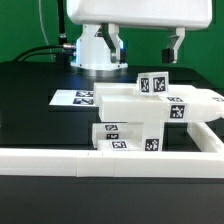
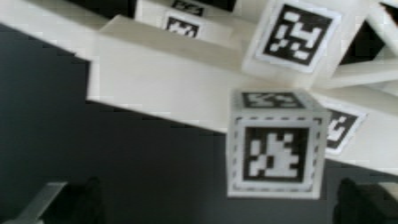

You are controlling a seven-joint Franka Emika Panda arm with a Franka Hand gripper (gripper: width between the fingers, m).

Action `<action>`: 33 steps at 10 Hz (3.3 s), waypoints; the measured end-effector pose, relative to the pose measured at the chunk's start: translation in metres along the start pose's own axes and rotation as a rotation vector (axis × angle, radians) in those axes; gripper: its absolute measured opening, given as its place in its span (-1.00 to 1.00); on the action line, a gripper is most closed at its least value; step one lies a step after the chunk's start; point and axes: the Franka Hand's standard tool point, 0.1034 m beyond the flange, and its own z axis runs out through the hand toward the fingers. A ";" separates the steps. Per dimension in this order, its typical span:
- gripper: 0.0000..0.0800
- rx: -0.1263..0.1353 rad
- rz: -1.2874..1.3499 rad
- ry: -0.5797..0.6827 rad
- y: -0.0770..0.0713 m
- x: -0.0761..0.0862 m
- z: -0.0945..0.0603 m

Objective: Assemble chair

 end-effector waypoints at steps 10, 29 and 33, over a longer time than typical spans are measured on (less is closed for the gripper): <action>0.62 0.064 0.080 -0.026 -0.008 0.002 0.016; -0.32 0.047 0.960 -0.077 -0.015 -0.005 0.032; -0.32 0.051 1.303 -0.091 -0.014 -0.005 0.032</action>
Offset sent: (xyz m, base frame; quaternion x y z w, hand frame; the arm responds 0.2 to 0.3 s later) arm 0.0000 0.0000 0.0000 0.0000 0.0000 0.0000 1.0000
